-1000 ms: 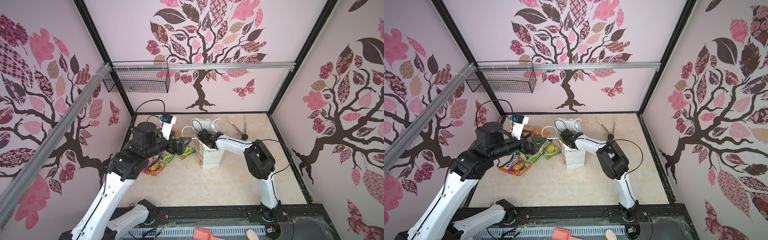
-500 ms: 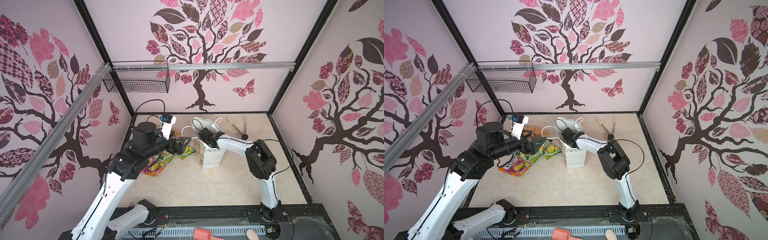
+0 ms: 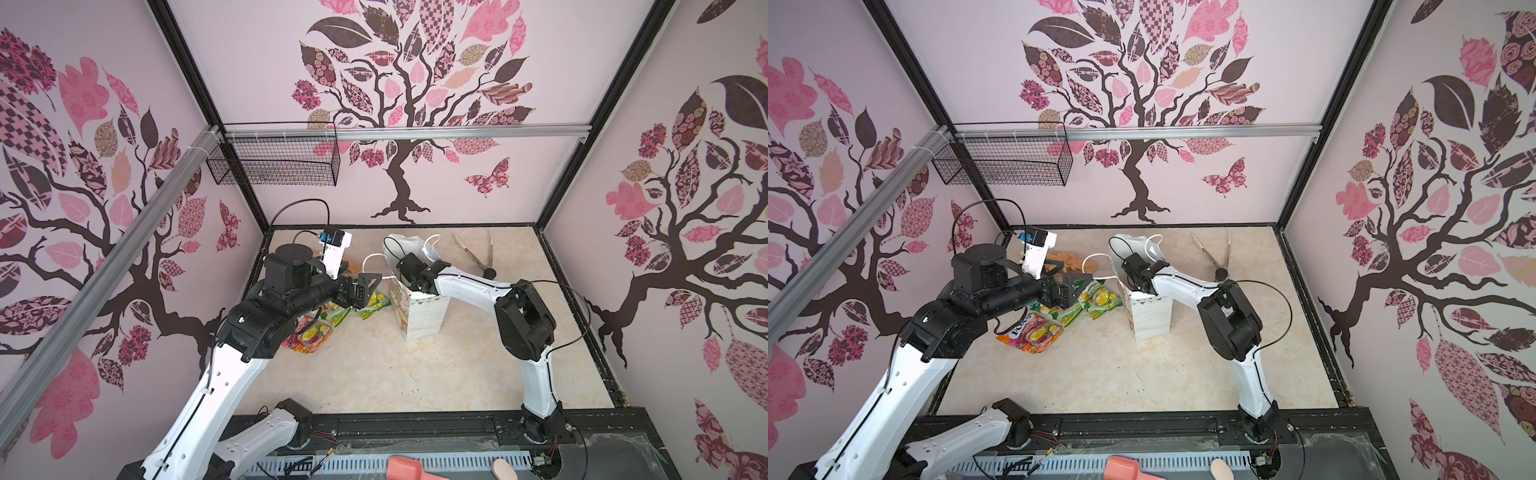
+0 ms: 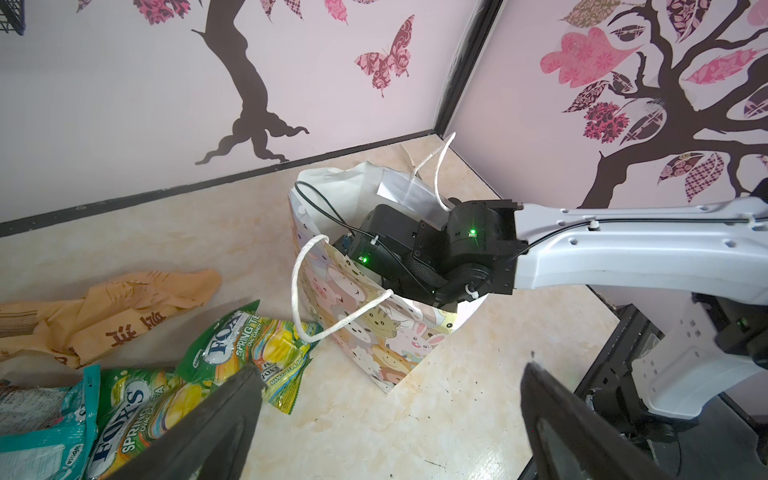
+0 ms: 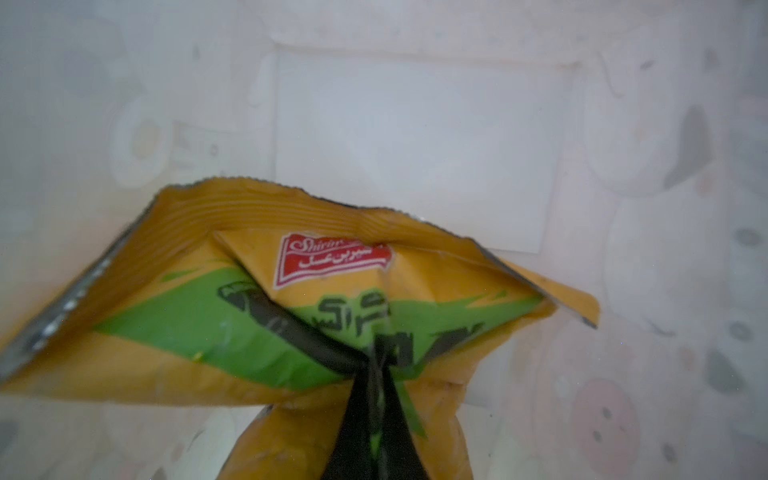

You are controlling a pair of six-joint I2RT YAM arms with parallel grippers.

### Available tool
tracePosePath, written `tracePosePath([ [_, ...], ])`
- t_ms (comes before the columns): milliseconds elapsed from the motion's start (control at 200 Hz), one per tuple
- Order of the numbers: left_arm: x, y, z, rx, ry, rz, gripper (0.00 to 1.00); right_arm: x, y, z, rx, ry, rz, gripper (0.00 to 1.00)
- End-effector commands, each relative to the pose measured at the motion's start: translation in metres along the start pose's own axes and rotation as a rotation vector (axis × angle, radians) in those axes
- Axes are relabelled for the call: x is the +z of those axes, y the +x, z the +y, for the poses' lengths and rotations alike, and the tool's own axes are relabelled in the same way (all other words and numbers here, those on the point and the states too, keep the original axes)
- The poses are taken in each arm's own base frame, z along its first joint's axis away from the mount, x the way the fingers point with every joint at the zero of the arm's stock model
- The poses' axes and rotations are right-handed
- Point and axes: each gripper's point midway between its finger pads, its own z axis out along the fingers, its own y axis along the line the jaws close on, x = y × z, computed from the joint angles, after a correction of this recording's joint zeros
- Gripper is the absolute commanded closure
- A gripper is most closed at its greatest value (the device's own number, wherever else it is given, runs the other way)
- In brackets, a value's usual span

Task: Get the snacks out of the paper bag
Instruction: 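Lower right gripper into bag and pinch the yellow RAX chips pack, then lift the RAX pack out of the bag with right gripper while left gripper approaches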

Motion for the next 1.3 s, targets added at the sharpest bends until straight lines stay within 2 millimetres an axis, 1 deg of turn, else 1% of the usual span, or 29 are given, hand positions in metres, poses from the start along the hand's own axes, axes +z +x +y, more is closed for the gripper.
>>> tracePosePath([
  [0,0.001,-0.005,-0.001,0.005,0.000,-0.023,0.01,-0.052,-0.022,0.008,-0.001,-0.036,-0.094,1.00],
  [310,0.003,-0.006,-0.001,0.000,0.003,-0.025,0.01,-0.083,-0.038,0.009,0.001,-0.042,-0.166,1.00],
  [515,0.004,-0.006,-0.001,-0.004,0.004,-0.025,0.01,-0.109,-0.048,0.010,0.007,-0.047,-0.225,1.00],
  [630,0.006,-0.005,-0.001,-0.004,0.007,-0.021,0.01,-0.113,-0.051,0.007,0.008,-0.035,-0.247,1.00],
  [775,0.008,-0.003,-0.001,-0.004,0.009,-0.015,0.01,-0.115,-0.053,0.010,0.010,-0.049,-0.258,1.00],
  [830,0.013,0.003,0.001,-0.005,0.010,0.008,0.01,-0.117,-0.055,0.012,0.013,-0.056,-0.259,1.00],
  [890,0.021,0.014,0.007,-0.013,-0.012,0.058,0.01,-0.120,-0.057,0.014,0.014,-0.070,-0.262,1.00],
  [1070,0.045,0.040,0.019,-0.039,-0.045,0.161,0.02,-0.136,-0.061,0.017,0.017,-0.090,-0.298,1.00],
  [1155,0.056,0.052,0.028,-0.064,-0.079,0.200,0.02,-0.142,-0.062,0.017,0.022,-0.097,-0.310,1.00],
  [1225,0.063,0.058,0.027,-0.083,-0.068,0.219,0.03,-0.144,-0.062,0.017,0.024,-0.101,-0.319,1.00],
  [1295,0.070,0.060,0.021,-0.110,-0.024,0.221,0.05,-0.146,-0.062,0.019,0.032,-0.115,-0.326,1.00],
])
